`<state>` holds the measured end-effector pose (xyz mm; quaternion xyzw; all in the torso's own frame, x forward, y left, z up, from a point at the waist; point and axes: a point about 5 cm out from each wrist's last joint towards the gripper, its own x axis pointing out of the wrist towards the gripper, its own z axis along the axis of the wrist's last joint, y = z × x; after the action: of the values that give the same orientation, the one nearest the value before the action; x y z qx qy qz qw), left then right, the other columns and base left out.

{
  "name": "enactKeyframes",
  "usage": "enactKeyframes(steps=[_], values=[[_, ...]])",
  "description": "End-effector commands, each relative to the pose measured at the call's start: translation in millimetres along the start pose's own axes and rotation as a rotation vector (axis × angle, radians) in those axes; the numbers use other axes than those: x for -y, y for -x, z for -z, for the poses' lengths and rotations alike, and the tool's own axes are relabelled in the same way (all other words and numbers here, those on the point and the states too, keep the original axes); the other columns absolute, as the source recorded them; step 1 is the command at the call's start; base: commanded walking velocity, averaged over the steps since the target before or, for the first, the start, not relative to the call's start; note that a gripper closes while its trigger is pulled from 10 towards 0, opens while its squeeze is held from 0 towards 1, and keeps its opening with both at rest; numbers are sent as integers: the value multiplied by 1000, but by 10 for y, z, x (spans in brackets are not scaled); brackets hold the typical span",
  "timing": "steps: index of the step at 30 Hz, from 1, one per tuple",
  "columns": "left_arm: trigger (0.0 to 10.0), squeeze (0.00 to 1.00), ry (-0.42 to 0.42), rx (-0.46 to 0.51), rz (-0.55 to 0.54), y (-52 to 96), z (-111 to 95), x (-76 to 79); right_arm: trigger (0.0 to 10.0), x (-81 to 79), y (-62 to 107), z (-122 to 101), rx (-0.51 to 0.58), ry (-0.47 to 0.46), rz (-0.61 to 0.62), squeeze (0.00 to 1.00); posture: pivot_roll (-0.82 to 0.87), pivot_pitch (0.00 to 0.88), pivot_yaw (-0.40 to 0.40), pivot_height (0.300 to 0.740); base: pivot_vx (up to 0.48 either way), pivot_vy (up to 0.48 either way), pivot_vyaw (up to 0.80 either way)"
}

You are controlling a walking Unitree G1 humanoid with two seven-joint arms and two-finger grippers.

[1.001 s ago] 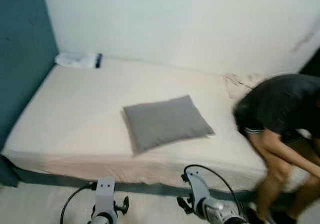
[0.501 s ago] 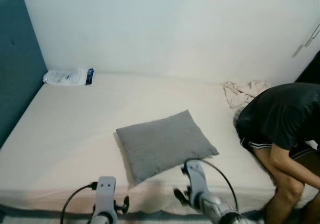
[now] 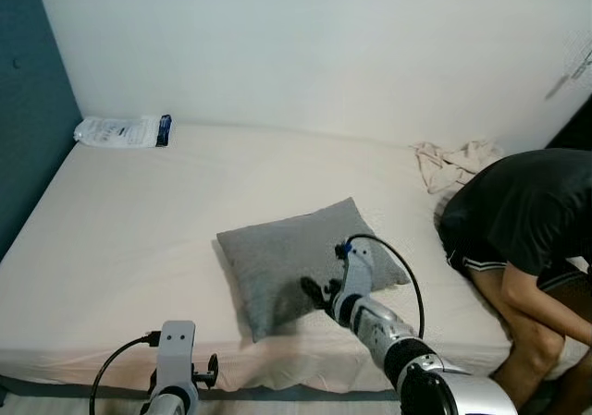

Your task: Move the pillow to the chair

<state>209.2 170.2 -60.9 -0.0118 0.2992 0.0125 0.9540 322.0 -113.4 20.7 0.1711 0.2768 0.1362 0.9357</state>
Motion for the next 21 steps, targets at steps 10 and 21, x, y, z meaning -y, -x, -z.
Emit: enactKeyframes(steps=[10, 21], values=[[10000, 0, -17, 13, -11, 26, 26, -10, 10000, 68, 17, -37, 26, -123, 24, 0, 84, 78, -150, 615, 0, 0, 0], [10000, 0, -56, 73, -12, 2, -85, -55, 10000, 79, 18, -234, 106, -182, -30, 0, 96, 81, -132, 565, 0, 0, 0]])
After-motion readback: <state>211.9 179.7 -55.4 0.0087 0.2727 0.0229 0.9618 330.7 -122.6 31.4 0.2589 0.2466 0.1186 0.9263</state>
